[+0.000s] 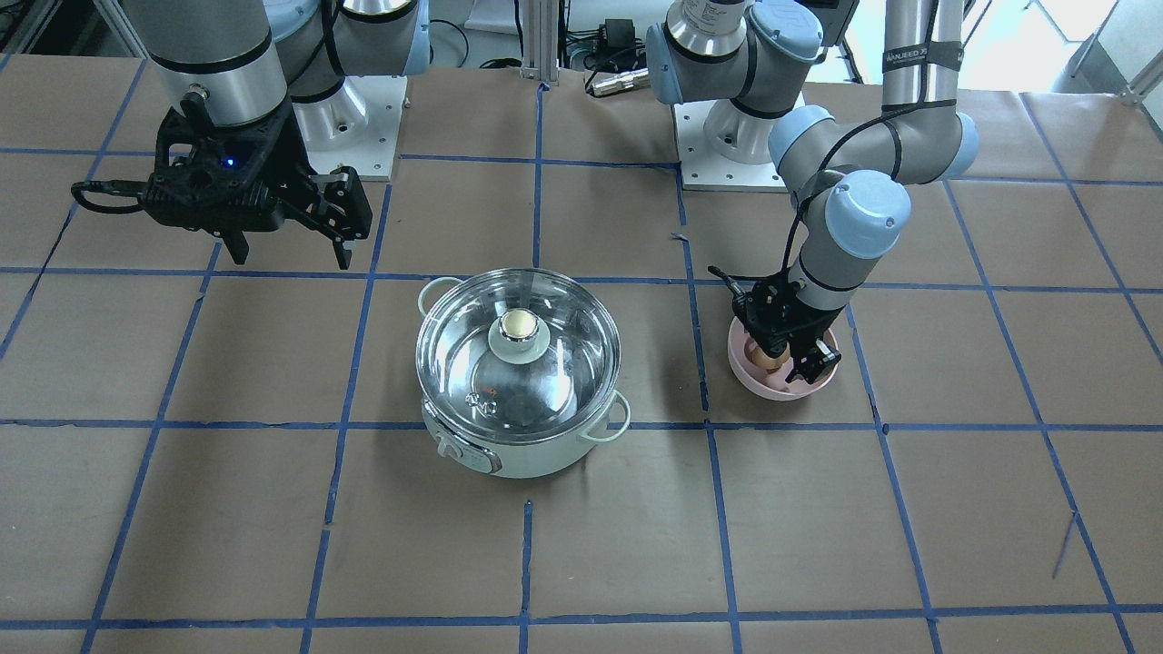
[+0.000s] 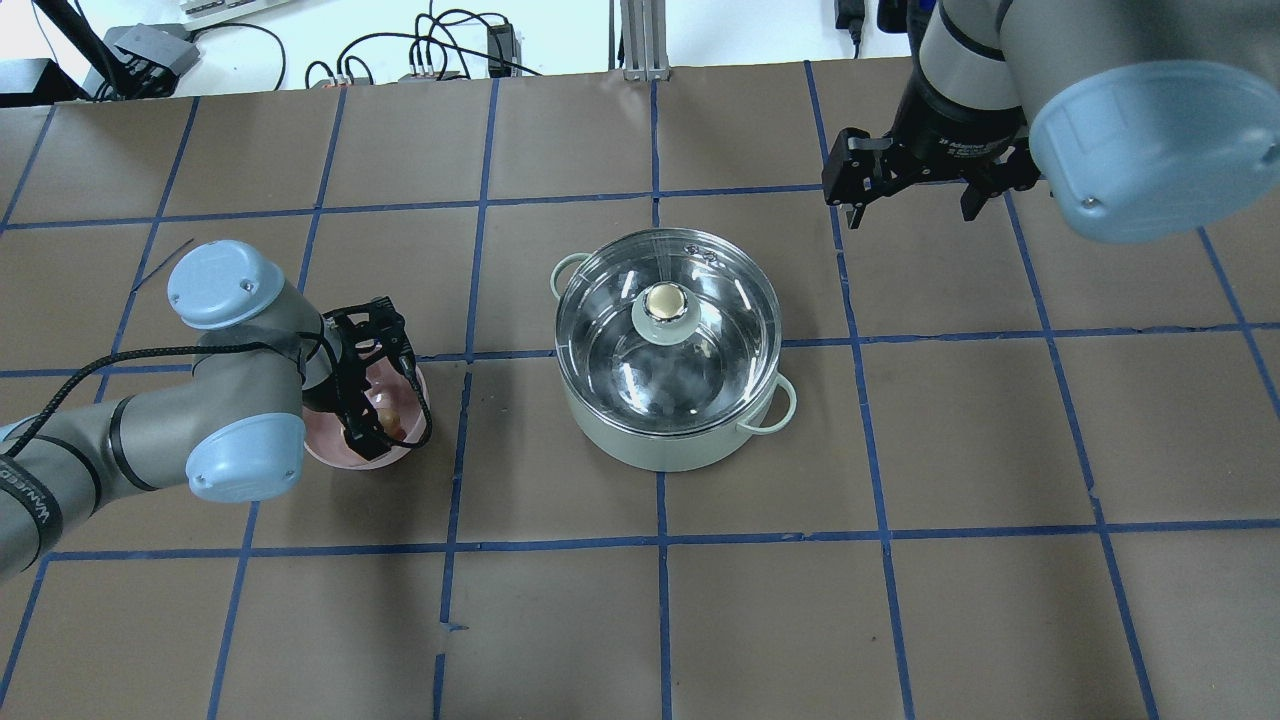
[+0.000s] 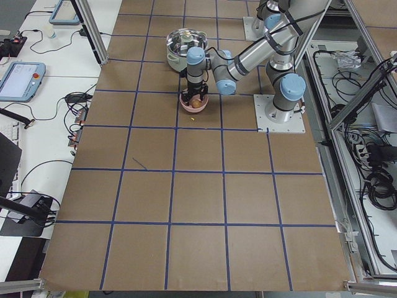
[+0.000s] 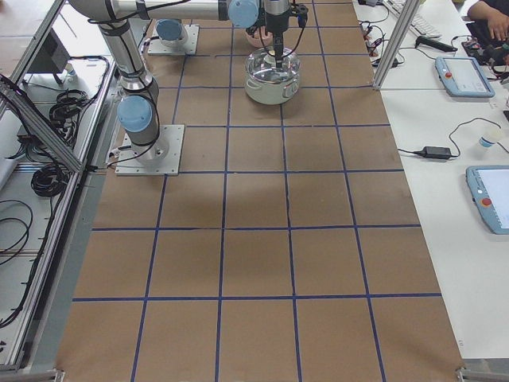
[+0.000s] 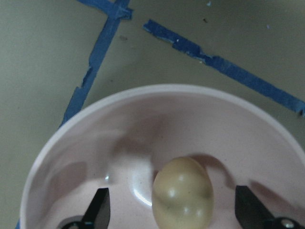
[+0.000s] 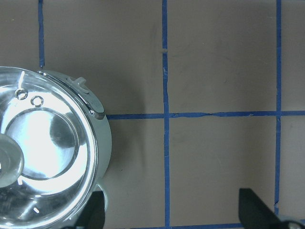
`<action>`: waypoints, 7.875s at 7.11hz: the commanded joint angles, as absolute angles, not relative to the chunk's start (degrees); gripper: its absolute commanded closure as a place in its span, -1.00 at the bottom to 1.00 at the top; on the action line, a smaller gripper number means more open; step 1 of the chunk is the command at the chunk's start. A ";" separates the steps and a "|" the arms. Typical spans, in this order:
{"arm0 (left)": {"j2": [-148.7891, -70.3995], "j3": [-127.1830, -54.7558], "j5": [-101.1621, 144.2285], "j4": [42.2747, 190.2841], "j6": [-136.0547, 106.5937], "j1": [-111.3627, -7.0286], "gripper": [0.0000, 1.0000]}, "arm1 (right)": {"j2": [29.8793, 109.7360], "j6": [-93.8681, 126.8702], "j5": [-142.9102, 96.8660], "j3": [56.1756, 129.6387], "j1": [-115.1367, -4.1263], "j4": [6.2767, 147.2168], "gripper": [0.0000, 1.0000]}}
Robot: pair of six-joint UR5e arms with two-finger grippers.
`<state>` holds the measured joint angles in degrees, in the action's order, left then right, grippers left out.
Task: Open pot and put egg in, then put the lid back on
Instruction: 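Close the left gripper on the egg inside the pink bowl, then lift the egg out of the bowl with the left gripper, then lower the right gripper onto the glass lid knob while the left holds the egg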
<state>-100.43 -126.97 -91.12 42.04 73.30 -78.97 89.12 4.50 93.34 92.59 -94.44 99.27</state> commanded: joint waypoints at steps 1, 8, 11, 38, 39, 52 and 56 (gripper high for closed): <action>-100.63 -127.26 -91.49 42.10 73.21 -78.93 -0.71 | 89.12 4.66 93.34 92.81 -94.57 99.32 -1.00; -101.43 -127.53 -92.46 42.10 70.67 -78.93 -0.49 | 89.12 4.75 90.63 92.55 -95.01 99.49 -1.00; -101.43 -127.53 -92.55 42.10 69.97 -78.93 0.67 | 89.03 4.75 90.00 92.55 -95.89 99.41 -1.00; -94.04 -92.72 -89.47 82.71 4.92 -91.14 0.86 | 84.48 22.03 90.26 92.55 -109.22 102.99 -1.00; -93.96 -93.07 -89.73 82.88 5.01 -91.14 0.86 | 83.16 24.58 90.26 92.81 -110.90 104.40 -1.00; -92.90 -92.81 -88.06 83.23 5.10 -89.38 0.86 | 76.64 21.37 90.88 98.09 -112.34 119.62 -0.89; -92.37 -94.04 -88.42 82.88 6.06 -88.95 0.86 | 76.82 21.62 90.18 98.17 -110.83 119.88 -0.82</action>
<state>-92.41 -93.65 -88.24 83.08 5.71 -89.14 76.77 21.25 90.29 98.21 -110.91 119.86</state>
